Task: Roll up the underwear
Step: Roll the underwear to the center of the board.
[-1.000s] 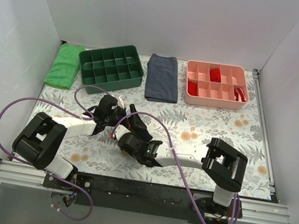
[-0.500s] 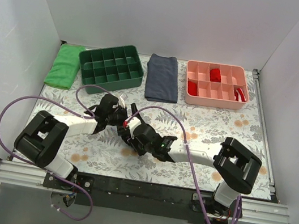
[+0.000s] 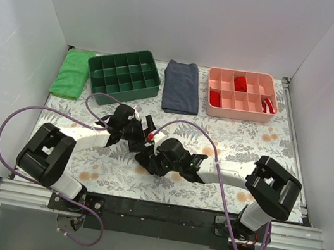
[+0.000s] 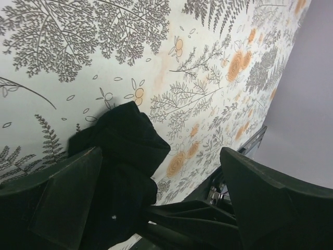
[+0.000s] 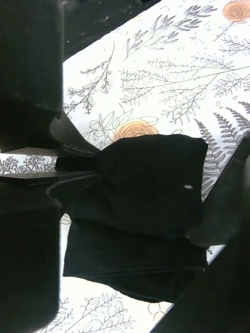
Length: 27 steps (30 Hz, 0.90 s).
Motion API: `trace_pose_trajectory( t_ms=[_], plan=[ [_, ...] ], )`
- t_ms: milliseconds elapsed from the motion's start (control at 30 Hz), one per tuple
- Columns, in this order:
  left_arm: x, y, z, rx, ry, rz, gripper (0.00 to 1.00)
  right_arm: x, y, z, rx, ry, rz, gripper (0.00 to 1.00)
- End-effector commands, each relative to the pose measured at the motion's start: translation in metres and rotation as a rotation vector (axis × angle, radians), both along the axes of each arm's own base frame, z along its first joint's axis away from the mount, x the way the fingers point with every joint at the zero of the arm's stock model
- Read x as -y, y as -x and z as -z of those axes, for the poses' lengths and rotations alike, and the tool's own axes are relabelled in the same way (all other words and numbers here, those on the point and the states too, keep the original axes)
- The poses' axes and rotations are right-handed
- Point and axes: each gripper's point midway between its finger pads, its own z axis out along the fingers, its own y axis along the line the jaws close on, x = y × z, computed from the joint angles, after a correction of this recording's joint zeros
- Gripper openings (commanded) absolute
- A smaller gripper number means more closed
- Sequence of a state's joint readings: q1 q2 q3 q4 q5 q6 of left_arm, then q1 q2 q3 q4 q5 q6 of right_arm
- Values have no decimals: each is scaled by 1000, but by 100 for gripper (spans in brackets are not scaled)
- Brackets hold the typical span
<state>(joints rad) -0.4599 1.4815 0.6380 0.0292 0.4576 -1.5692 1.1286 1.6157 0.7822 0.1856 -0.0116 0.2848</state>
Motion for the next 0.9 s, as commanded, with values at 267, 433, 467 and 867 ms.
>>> trace_pose_trajectory(
  t_ms=[267, 433, 467, 867],
  plan=[
    [-31, -30, -36, 108, -111, -180, 98, 15, 22, 18, -160, 7, 2, 1],
    [-61, -32, -37, 107, -166, -269, 98, 14, 22, 16, -198, -29, -9, 1],
    [-66, -32, -36, 112, -174, -287, 98, 14, 22, 16, -207, -43, -14, 1],
    [-88, -22, -57, 184, -152, -338, 98, 10, 19, 8, -311, -141, -24, 1]
  ],
)
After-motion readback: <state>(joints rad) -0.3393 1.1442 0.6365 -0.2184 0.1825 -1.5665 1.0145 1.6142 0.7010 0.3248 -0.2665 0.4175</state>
